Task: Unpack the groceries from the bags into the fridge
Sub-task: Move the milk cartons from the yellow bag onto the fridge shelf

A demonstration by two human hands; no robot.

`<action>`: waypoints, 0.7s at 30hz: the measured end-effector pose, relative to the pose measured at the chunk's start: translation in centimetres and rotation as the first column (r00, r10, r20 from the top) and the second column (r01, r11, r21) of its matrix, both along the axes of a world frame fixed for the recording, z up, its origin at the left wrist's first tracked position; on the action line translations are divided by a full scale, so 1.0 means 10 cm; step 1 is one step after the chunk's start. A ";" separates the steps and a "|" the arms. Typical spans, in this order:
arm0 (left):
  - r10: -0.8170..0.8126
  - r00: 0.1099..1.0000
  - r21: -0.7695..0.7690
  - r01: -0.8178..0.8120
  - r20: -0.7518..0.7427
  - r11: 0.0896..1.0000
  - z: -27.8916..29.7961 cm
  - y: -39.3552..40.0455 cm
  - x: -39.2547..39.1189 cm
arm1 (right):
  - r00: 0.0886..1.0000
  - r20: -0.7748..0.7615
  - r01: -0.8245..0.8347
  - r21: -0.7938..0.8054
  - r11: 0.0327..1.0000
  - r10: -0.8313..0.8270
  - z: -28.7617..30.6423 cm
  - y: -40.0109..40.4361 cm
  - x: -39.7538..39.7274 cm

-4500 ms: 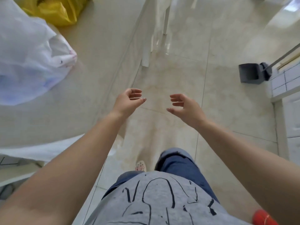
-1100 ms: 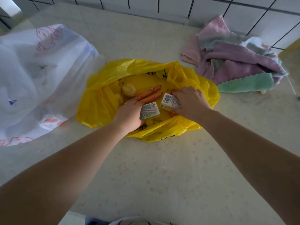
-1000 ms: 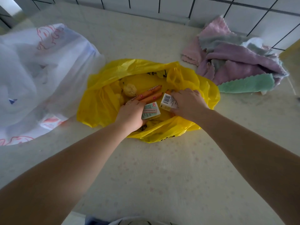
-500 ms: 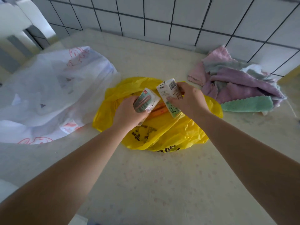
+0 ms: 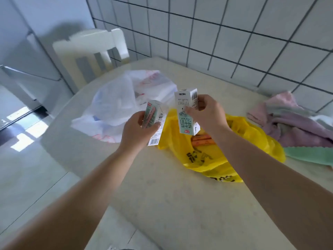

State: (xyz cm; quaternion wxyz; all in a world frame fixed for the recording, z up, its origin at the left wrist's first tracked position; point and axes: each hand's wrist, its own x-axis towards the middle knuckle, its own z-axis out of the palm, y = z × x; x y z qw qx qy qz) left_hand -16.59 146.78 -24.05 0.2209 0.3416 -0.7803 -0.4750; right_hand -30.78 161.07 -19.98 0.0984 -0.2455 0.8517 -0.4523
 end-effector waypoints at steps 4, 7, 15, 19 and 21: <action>0.140 0.990 0.051 -0.138 -0.028 0.989 0.00 -0.41 0.68 | 0.996 0.016 -0.089 -0.020 0.996 0.090 0.02 -0.50 0.55; 0.247 0.967 0.084 -0.242 -0.054 0.967 -0.01 -0.77 1.31 | 0.986 0.017 -0.164 -0.029 0.986 0.164 0.01 -0.94 1.07; 0.381 0.919 0.125 -0.369 -0.096 0.921 0.07 -1.82 3.20 | 0.939 -0.001 -0.342 -0.140 0.929 0.345 -0.10 -2.35 2.83; 0.432 0.894 0.130 -0.418 -0.116 0.899 0.12 -2.29 3.97 | 0.894 0.038 -0.430 -0.208 0.878 0.447 -0.15 -3.03 3.60; 0.469 0.875 0.124 -0.456 -0.121 0.881 0.14 -2.53 4.29 | 0.860 0.072 -0.478 -0.238 0.846 0.506 -0.15 -3.36 3.91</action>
